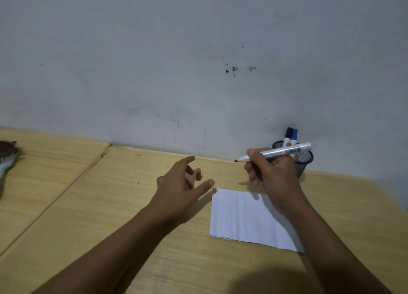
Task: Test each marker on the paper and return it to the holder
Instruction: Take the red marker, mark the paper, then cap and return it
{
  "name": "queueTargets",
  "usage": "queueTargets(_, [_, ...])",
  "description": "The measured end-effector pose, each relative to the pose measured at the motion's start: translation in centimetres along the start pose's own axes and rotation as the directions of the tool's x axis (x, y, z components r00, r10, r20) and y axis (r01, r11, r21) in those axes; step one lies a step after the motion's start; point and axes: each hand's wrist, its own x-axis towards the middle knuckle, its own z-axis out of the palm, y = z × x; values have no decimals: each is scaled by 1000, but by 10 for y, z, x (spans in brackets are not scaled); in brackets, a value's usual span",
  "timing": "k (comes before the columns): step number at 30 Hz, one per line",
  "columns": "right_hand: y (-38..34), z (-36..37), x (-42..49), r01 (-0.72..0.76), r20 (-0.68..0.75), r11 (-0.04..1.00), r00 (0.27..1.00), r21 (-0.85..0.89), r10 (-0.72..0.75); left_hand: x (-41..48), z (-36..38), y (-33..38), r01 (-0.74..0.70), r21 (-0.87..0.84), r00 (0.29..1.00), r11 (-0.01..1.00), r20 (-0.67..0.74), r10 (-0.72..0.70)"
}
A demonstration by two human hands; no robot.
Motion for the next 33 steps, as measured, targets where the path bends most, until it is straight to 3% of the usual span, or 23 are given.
queueTargets(6, [-34, -9, -14, 15, -10, 999, 1000, -43, -15, 39, -1, 15, 55, 338, 993, 940, 82, -87])
queueTargets(8, [-46, -16, -21, 16, -31, 1000, 999, -21, -17, 40, -6, 27, 43, 273, 997, 961, 48, -58])
queueTargets(10, [-58, -23, -27, 15, -55, 1000, 998, 13, -14, 35, -14, 48, -5, 23, 999, 1000, 44, 4])
queueTargets(12, [-69, -27, -32, 7, -77, 999, 997, 39, -4, 21, -23, 79, -58, -267, 995, 962, 68, 79])
queueTargets(14, [-81, -29, -36, 13, -84, 999, 996, 49, -9, 7, -30, 111, -110, -406, 982, 907, 95, 161])
queueTargets(21, [-124, -41, -53, 149, -53, 989, 987, -12, -149, -19, -40, 177, -238, -501, 939, 832, 99, 328])
queueTargets(28, [-154, -62, -64, 246, 38, 963, 969, -114, -243, -21, -41, 206, -315, -491, 878, 812, 175, 447])
queueTargets(31, [-161, -65, -65, 248, 36, 960, 969, -127, -246, -23, -37, 219, -426, -432, 860, 795, 81, 504])
queueTargets(33, [-165, -66, -64, 227, 14, 967, 974, -116, -227, -23, -33, 224, -546, -242, 831, 802, -39, 554])
